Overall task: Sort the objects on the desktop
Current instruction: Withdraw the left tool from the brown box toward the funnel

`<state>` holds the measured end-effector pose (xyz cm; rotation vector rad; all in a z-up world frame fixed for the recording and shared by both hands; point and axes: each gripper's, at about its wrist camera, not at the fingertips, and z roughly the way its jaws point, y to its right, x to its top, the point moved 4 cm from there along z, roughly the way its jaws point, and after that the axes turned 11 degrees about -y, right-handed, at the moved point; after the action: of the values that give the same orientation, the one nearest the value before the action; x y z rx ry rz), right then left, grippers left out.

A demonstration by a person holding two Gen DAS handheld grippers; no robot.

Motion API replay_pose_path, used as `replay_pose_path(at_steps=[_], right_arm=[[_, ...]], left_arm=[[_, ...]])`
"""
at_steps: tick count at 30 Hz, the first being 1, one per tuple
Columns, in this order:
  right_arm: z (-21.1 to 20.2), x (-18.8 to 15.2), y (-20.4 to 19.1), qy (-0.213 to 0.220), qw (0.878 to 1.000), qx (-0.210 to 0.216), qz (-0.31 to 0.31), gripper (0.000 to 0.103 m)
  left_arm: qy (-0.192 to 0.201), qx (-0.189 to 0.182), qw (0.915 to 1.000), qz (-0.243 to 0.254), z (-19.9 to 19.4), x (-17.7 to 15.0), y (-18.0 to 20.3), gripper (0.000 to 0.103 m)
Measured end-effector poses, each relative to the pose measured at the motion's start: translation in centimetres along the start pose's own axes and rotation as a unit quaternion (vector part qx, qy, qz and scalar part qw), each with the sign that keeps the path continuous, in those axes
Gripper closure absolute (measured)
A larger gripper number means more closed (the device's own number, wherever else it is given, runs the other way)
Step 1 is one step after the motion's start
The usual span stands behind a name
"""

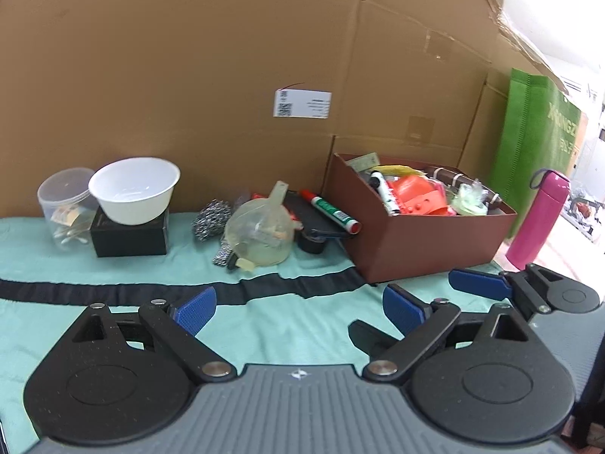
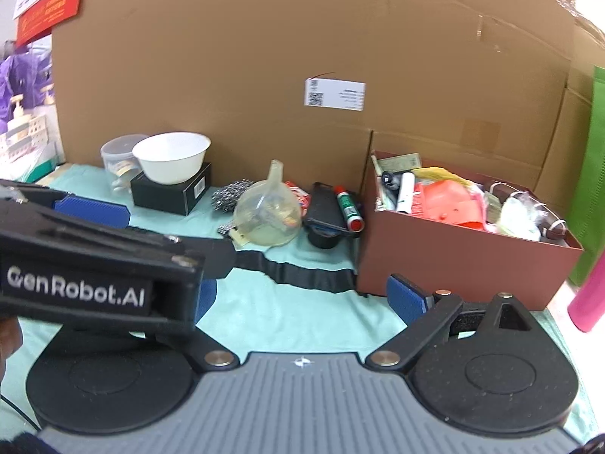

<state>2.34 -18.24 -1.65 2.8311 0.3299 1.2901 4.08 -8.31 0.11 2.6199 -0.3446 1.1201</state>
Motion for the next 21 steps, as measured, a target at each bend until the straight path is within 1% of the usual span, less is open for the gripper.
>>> replay_pose_path(at_steps=[7,11,16,21], right_arm=[[1.0,-0.1,-1.1,-0.010,1.000,0.014,-0.013,0.009],[2.1,0.1,-1.6,-0.021,0.999,0.022,-0.015,0.009],[3.7,0.5,-2.1,-0.024,0.999,0.036,-0.019,0.009],[5.5,1.4,-2.2,-0.011,0.998,0.060,-0.004,0.009]], left_arm=[[-0.019,0.005,0.9996,-0.020,1.2,-0.2,-2.3,0.005],[-0.031,-0.002,0.9993,-0.021,2.1,0.0,-3.2,0.006],[-0.032,-0.023,0.9992,-0.012,2.9,1.4,-4.2,0.006],[-0.022,-0.026,0.9994,0.002,3.8,3.3,-5.0,0.007]])
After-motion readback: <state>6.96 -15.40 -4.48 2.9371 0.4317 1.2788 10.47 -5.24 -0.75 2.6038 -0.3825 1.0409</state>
